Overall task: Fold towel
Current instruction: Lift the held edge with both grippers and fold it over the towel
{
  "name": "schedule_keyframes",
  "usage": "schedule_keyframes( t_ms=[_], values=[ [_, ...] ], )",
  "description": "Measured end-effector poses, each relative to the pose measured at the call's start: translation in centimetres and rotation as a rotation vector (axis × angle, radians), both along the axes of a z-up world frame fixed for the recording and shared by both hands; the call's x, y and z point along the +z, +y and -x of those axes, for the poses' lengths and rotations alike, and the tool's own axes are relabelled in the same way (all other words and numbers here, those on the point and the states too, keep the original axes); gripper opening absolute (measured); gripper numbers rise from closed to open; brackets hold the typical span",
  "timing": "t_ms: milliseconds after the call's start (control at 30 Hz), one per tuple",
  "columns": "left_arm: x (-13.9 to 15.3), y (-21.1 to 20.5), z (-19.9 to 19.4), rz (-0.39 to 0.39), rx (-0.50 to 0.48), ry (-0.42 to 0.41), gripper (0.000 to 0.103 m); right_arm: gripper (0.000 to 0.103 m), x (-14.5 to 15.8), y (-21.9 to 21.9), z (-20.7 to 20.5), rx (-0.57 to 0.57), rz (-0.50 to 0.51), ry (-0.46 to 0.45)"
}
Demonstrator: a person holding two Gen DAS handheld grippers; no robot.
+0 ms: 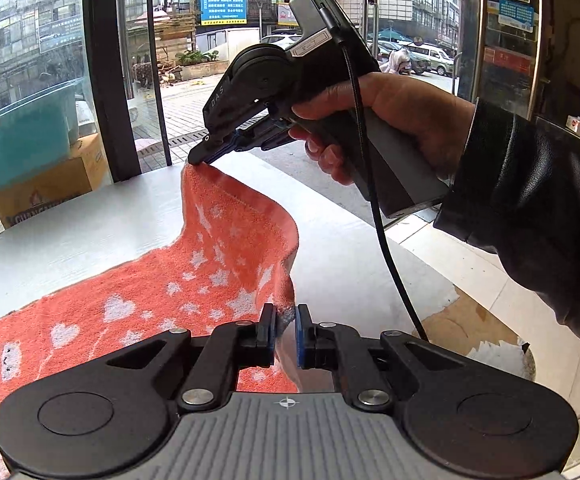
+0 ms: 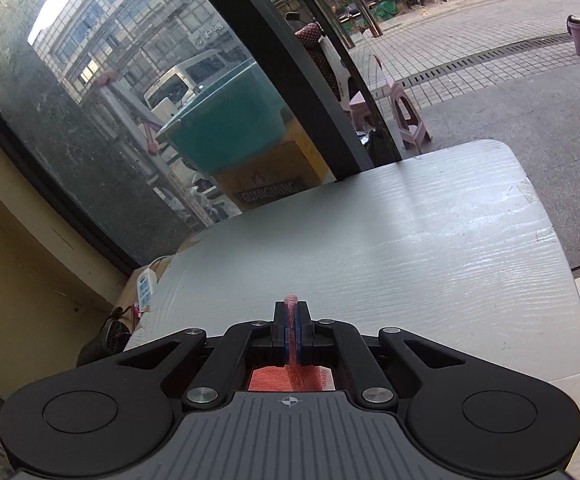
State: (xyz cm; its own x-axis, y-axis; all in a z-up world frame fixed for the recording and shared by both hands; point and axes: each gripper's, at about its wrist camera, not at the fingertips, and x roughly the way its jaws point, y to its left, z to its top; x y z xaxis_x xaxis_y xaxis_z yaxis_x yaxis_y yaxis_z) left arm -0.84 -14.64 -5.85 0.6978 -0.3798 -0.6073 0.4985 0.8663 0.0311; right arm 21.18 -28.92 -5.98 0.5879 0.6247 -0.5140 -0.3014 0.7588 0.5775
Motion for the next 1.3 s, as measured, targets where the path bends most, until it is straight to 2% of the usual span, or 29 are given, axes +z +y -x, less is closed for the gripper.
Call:
schedule_keyframes(
  t_ms=[300, 500, 633, 733, 1033, 1133, 1200, 1300],
  values=[
    [1.3, 9.3, 0.7, 0.030, 0.234, -0.053, 0.010, 0.003, 2.6, 7.4, -0.4, 0.090, -0.126, -0.050],
    [2.8, 15.1, 2.1, 0.067, 0.365, -0.108, 0.010, 0.003, 3.7, 14.7, -1.0, 0.175, -0.194, -0.066],
    [3.1, 18.4, 3.1, 0.093, 0.434, -0.123, 0.010, 0.003, 3.8, 19.4, -1.5, 0.236, -0.202, -0.064],
    [2.4, 20.5, 3.1, 0.097, 0.480, -0.100, 0.010, 0.003, 3.1, 23.2, -1.9, 0.278, -0.170, -0.050],
    [-1.8, 24.2, 1.7, 0.105, 0.575, 0.091, 0.011, 0.003, -1.3, 31.5, -2.8, 0.331, 0.024, -0.003],
    [-2.8, 25.1, 1.4, 0.103, 0.607, 0.144, 0.012, 0.005, -2.2, 32.2, -2.0, 0.314, 0.109, -0.018],
    [-3.4, 25.7, 1.2, 0.098, 0.631, 0.171, 0.012, 0.010, -2.6, 32.0, -1.3, 0.322, 0.174, -0.059],
    [-4.1, 26.4, 0.7, 0.093, 0.659, 0.197, 0.013, 0.011, -3.0, 30.7, -0.8, 0.306, 0.325, -0.112]
  ],
)
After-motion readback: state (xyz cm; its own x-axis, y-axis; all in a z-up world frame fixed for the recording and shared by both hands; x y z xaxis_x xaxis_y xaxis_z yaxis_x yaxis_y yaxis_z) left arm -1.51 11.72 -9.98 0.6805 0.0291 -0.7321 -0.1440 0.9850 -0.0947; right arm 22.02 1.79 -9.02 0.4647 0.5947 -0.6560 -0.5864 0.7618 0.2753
